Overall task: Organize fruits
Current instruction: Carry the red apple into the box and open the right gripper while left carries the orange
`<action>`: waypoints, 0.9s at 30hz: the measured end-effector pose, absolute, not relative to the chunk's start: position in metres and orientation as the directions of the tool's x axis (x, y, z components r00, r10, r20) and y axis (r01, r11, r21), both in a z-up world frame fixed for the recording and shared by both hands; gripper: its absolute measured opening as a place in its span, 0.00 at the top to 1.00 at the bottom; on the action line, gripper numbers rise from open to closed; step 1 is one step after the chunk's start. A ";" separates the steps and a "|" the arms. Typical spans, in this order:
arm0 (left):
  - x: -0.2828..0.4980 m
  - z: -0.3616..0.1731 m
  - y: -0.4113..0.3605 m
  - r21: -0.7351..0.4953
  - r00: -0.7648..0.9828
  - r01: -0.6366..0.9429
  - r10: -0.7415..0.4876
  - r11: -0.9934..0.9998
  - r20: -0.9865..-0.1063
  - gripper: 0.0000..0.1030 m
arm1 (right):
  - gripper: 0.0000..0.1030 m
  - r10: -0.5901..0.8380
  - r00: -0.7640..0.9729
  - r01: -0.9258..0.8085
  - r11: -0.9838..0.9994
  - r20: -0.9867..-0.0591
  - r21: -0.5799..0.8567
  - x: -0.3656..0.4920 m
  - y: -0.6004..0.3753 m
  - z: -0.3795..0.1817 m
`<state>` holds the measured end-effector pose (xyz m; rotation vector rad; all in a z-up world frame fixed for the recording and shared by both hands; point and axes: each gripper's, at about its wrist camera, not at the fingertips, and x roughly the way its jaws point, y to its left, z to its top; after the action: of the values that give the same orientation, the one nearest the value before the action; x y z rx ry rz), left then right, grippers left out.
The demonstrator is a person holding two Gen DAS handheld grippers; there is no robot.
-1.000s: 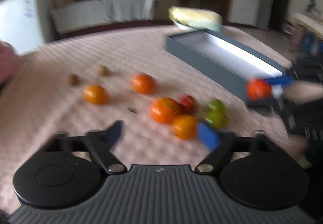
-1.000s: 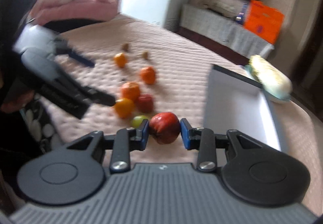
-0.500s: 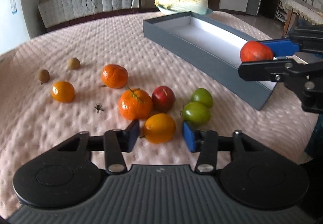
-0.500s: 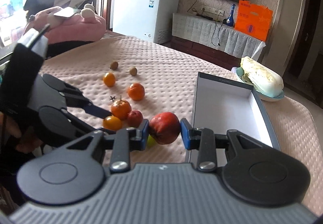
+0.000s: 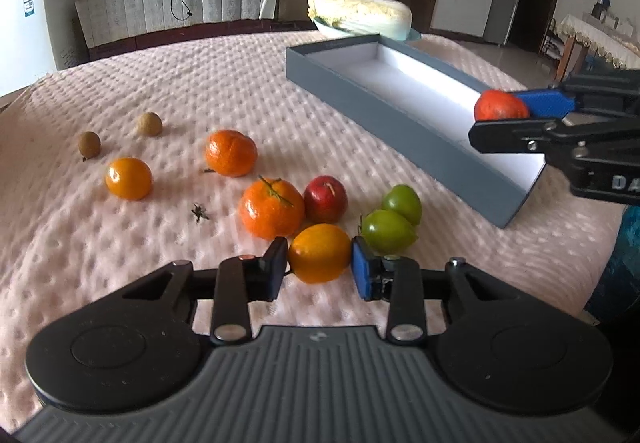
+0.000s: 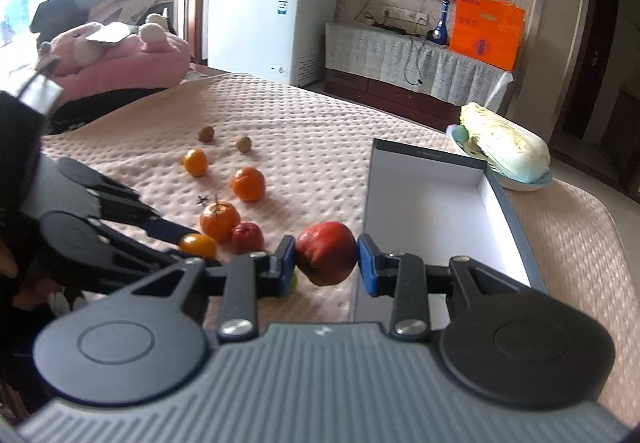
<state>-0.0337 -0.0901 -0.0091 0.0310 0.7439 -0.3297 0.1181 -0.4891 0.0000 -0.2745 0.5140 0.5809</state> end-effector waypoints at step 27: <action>-0.027 0.028 -0.098 -0.071 0.744 0.292 -0.273 0.954 -0.610 0.61 | 0.65 0.200 0.706 -0.341 0.937 -0.679 -0.079 0.195 -0.533 -0.046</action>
<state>-0.0271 -0.0977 0.0282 0.0301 0.6637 -0.3095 0.1949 -0.5334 -0.0459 -0.2051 0.7278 0.3029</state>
